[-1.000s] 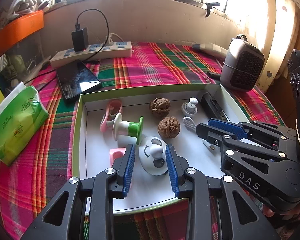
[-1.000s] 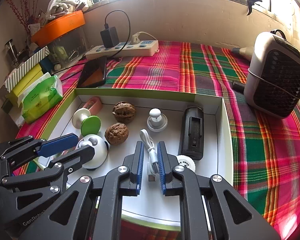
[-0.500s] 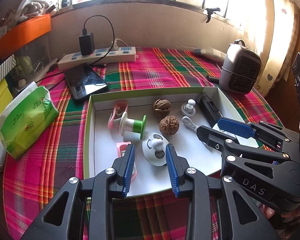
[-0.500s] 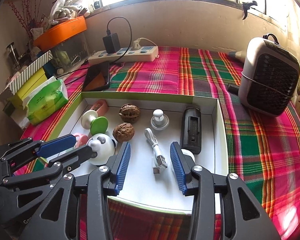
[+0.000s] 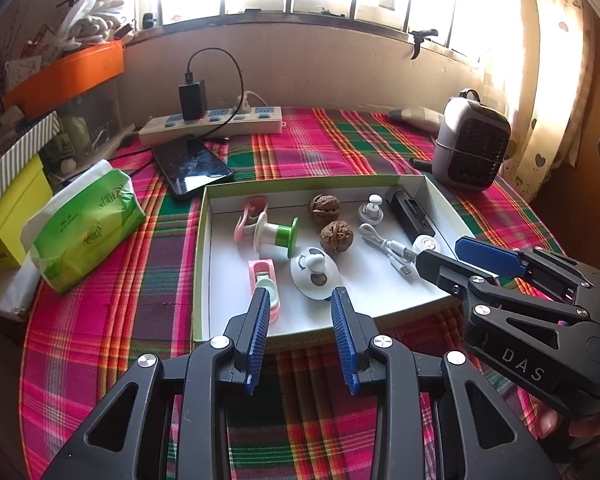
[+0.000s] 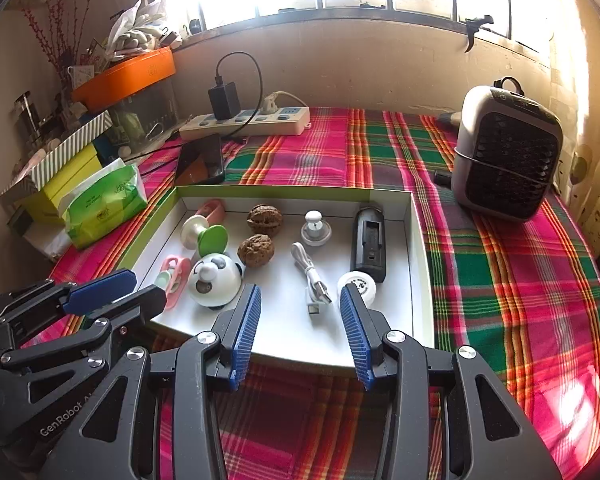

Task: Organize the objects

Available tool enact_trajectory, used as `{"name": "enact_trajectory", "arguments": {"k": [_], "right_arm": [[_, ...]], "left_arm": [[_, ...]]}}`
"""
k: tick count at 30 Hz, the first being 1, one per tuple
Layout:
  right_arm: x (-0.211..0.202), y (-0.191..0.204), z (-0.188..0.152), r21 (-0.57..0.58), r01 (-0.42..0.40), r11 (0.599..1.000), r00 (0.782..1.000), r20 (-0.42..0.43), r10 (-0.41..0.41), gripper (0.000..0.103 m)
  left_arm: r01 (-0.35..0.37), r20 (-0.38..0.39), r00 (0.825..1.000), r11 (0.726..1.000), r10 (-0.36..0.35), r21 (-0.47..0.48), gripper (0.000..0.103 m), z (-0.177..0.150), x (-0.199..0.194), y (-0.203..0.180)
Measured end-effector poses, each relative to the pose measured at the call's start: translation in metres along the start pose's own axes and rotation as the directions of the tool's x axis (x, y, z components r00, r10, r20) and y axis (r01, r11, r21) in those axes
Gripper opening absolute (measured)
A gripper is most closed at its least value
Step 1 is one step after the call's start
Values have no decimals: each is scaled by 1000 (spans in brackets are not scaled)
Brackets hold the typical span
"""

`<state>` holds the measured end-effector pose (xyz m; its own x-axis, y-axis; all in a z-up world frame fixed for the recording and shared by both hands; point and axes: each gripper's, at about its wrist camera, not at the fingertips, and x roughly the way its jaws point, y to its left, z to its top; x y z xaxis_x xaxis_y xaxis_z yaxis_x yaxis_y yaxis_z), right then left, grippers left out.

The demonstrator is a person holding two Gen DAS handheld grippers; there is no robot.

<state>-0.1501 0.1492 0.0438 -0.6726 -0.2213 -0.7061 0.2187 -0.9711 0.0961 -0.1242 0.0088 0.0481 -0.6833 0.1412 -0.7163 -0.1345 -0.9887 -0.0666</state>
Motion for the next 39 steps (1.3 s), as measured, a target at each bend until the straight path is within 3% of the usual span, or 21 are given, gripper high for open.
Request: {"name": "enact_trajectory", "arguments": {"k": [14,22,31,39], "right_arm": [[-27,5,-34,4,28,1000,1000,0,-28,50],[-18,-4,-60,33,62,998,996,-64,-60,50],[-16,-11,-71,48,99,994,990,-109,-94,51],[-14,-8,-74,15,142,990,984,-111,-139,58]], "left_arm": [[-52,-22,998,999,52,-7,30,-37,-15,-4],[-69,-69,995,998,68,-9,30,-58,-7,-5],[-76,-94,993,997,74,-18,30,-66,-1,-7],[-97,-79,992,995,95,-21,31,-65,0,-10]]}}
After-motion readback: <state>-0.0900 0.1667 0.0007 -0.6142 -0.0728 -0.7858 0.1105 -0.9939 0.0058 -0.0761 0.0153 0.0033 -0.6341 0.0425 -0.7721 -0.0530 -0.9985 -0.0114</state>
